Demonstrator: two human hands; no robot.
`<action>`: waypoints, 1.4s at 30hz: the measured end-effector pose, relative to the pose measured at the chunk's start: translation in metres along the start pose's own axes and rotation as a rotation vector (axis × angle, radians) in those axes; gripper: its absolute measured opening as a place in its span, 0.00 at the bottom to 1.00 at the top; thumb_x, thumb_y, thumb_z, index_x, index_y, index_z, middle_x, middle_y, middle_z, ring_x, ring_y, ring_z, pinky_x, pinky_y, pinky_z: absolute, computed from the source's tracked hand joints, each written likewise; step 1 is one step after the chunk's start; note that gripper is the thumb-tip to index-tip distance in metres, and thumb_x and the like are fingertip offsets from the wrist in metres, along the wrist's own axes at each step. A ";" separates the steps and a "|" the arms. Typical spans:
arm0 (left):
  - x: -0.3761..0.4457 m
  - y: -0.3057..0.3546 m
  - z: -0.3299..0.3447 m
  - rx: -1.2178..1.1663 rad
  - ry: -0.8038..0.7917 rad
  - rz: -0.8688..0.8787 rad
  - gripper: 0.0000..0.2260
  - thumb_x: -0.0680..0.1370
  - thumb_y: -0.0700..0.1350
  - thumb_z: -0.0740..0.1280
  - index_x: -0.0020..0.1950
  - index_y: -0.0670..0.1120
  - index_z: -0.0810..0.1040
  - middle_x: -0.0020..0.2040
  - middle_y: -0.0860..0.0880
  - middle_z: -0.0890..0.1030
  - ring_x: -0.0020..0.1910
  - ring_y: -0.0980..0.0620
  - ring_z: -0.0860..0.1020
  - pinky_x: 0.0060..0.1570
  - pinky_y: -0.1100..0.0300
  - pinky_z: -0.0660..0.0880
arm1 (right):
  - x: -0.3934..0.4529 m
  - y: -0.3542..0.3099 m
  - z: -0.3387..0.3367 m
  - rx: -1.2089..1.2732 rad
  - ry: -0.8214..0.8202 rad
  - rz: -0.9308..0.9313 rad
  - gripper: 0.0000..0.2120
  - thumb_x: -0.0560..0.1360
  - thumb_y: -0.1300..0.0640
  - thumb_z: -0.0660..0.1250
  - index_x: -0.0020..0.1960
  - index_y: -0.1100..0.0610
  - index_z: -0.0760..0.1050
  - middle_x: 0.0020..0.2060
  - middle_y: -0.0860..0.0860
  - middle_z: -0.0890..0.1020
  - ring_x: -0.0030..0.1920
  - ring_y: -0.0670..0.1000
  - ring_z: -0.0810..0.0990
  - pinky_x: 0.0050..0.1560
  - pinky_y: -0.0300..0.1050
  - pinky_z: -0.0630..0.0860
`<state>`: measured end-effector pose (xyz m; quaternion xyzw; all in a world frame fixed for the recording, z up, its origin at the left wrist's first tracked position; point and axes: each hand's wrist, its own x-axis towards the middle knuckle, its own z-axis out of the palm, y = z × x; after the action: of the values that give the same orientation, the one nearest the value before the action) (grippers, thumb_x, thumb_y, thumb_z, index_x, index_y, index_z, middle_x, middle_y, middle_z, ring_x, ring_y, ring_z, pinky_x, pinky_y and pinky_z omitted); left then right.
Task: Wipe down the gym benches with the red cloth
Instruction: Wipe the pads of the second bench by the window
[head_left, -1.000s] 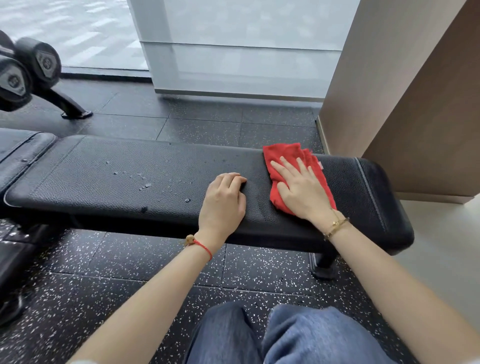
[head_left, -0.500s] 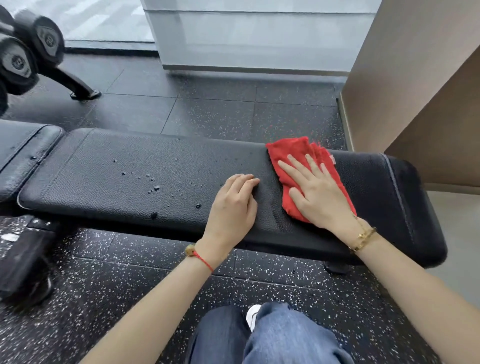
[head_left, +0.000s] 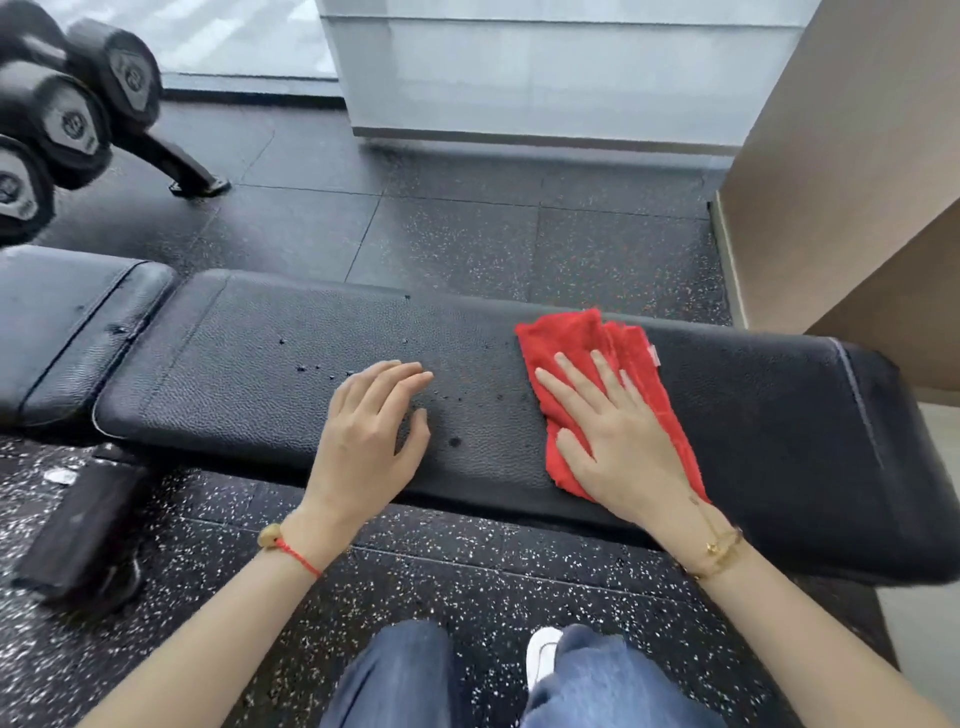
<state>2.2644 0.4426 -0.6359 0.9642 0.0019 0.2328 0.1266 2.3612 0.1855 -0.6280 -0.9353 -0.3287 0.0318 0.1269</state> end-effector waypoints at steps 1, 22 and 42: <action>-0.006 -0.014 -0.001 0.015 0.006 0.012 0.15 0.79 0.43 0.64 0.65 0.43 0.77 0.65 0.47 0.78 0.68 0.46 0.73 0.69 0.47 0.67 | -0.005 0.003 0.001 -0.002 0.011 -0.002 0.29 0.75 0.44 0.49 0.76 0.41 0.55 0.77 0.40 0.55 0.79 0.51 0.49 0.78 0.52 0.48; -0.026 -0.103 -0.008 0.031 0.020 -0.032 0.17 0.78 0.48 0.60 0.64 0.45 0.76 0.65 0.49 0.77 0.66 0.46 0.72 0.69 0.48 0.65 | 0.057 -0.060 0.018 -0.026 0.076 0.402 0.25 0.80 0.49 0.52 0.77 0.43 0.54 0.78 0.44 0.53 0.78 0.57 0.48 0.78 0.55 0.44; -0.027 -0.109 -0.003 0.023 0.075 -0.020 0.17 0.76 0.48 0.60 0.63 0.47 0.77 0.63 0.51 0.78 0.63 0.48 0.73 0.68 0.51 0.65 | 0.087 -0.093 0.027 -0.032 0.097 0.388 0.25 0.80 0.49 0.51 0.77 0.43 0.55 0.78 0.45 0.53 0.78 0.58 0.47 0.77 0.56 0.43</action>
<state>2.2453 0.5467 -0.6720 0.9561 0.0188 0.2677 0.1176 2.3690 0.3158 -0.6275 -0.9835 -0.1361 0.0055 0.1190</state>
